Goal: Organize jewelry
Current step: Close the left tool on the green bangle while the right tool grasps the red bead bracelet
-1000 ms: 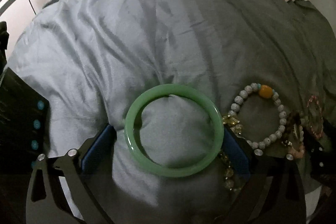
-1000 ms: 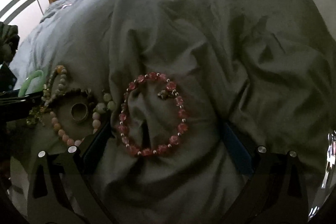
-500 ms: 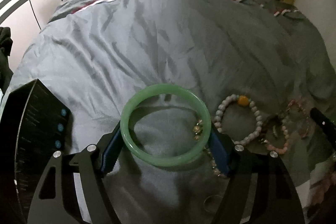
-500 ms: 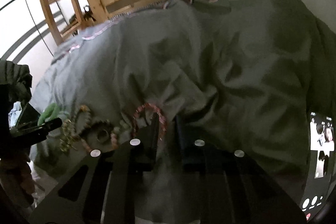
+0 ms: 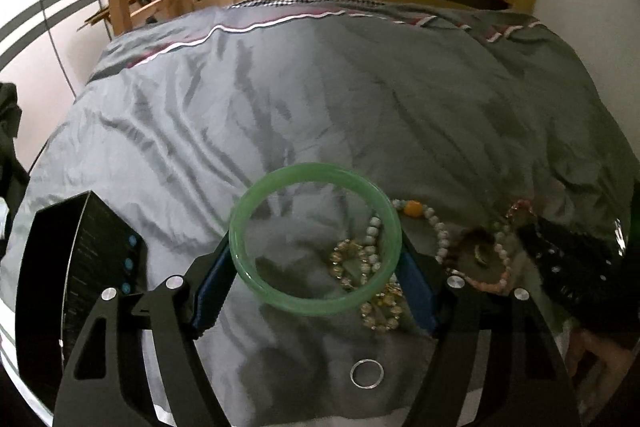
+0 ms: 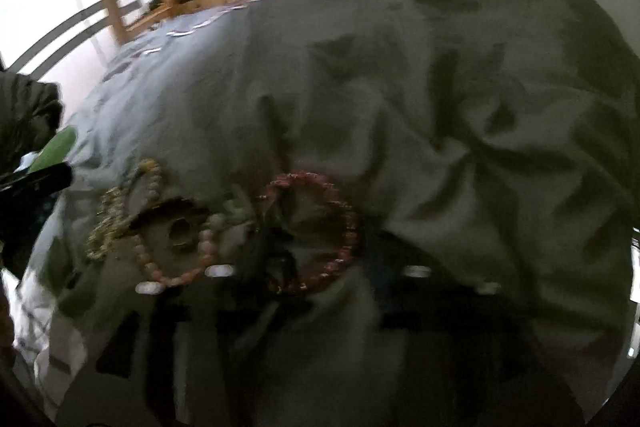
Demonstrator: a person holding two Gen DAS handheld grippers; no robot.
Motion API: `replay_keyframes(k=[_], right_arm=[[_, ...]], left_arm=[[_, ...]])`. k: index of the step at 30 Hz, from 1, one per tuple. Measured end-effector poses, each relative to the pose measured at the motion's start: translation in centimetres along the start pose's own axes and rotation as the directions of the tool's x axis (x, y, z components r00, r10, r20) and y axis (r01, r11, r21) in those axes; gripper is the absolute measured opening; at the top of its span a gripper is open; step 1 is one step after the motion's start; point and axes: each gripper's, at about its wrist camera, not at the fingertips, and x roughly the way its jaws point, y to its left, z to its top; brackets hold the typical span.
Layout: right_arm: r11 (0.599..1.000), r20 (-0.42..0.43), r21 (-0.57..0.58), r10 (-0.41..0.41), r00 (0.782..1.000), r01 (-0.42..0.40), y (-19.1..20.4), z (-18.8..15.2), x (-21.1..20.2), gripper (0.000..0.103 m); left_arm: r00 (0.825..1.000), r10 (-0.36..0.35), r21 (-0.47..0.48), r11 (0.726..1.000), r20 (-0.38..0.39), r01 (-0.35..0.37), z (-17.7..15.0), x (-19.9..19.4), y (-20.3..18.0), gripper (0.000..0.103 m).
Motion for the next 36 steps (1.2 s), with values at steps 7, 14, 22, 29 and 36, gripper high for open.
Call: replay_keyframes(k=[7,14,22,29,36], right_arm=[[0.997,-0.004,0.039,-0.062,0.998,0.062,-1.3,0.1,-0.5,0.013],[0.997,0.096,0.052,-0.067,0.993,0.062,-1.6,0.7,-3.2,0.009],[0.991,0.163,0.123,0.027,0.986,-0.047,-2.8,1.2,-5.0,0.003],[0.991,0.121,0.131,0.020,0.992,-0.036,-2.6,1.7,-4.3,0.004],[0.994,0.022,0.051,-0.096,0.995,0.095,-2.6,2.4,0.2,0.045]], left_arm=[[1.000,0.005,-0.008,1.000,0.008,-0.004,-0.2,-0.8,0.7,0.073],[1.000,0.009,-0.021,1.000,0.014,-0.009,-0.4,-1.4,0.9,0.073],[0.999,0.002,-0.013,1.000,0.037,-0.002,-0.5,-2.4,0.8,0.073],[0.999,0.000,-0.015,1.000,0.035,0.001,-0.5,-2.6,0.8,0.073],[1.000,-0.002,-0.007,1.000,0.025,0.002,-0.5,-2.5,0.6,0.073]])
